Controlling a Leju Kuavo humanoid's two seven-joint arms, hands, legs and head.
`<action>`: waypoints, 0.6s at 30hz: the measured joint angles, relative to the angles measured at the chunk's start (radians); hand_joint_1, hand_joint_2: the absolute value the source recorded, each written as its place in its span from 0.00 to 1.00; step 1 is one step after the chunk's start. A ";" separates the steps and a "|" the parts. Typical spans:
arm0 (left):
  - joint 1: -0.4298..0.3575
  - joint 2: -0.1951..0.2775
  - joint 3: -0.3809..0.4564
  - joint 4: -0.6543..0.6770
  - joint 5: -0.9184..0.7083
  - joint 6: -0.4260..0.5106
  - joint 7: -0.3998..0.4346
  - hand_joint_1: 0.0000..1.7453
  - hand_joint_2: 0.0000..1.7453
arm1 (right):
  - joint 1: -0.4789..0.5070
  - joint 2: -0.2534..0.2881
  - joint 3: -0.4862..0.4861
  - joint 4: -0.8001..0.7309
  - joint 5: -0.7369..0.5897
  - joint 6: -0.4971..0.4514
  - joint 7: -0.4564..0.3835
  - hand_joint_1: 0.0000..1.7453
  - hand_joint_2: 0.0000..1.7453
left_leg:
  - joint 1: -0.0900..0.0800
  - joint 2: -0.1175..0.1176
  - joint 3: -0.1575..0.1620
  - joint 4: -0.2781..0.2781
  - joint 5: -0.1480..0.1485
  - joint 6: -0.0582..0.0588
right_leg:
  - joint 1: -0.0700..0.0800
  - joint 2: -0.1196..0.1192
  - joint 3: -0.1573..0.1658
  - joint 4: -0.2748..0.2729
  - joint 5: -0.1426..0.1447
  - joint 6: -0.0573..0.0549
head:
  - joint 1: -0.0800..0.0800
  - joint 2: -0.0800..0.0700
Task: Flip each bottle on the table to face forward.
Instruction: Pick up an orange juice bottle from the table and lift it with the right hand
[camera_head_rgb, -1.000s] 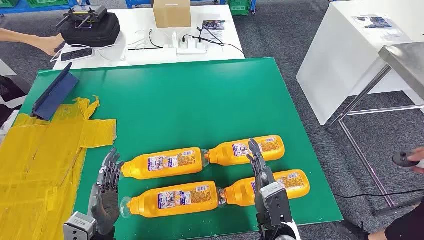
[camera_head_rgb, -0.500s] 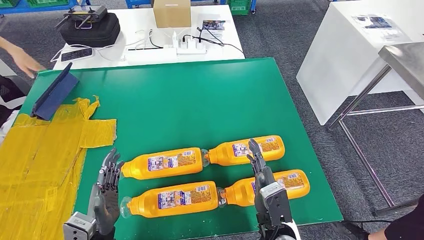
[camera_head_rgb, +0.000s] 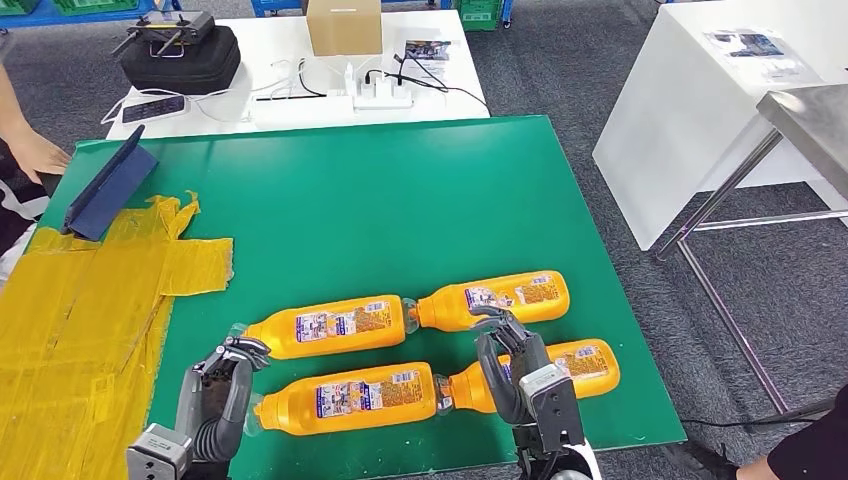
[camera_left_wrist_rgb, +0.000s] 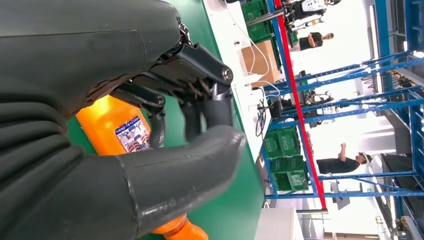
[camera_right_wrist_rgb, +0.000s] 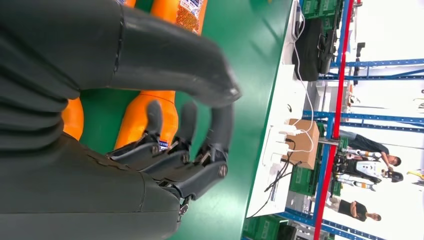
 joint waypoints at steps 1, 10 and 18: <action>0.000 0.000 0.000 0.000 0.000 0.000 0.000 1.00 1.00 | 0.000 0.000 0.000 0.000 0.000 0.000 0.000 1.00 1.00 | 0.000 0.000 0.000 0.000 0.000 0.000 | 0.000 0.000 0.000 0.000 0.000 0.000 | 0.000 0.000; -0.026 -0.006 0.005 0.021 -0.014 0.114 -0.024 0.03 1.00 | -0.047 0.021 0.008 0.014 -0.010 -0.069 -0.084 0.18 1.00 | 0.000 0.000 -0.002 0.000 0.002 0.001 | 0.001 0.000 0.008 0.001 0.002 -0.001 | 0.000 0.000; -0.180 -0.020 0.043 0.147 0.010 0.210 -0.021 0.00 1.00 | -0.363 0.083 0.133 0.176 0.158 -0.214 -0.059 0.00 1.00 | 0.003 0.001 0.004 0.000 0.006 -0.001 | 0.003 0.001 0.003 0.002 0.005 -0.004 | 0.000 0.000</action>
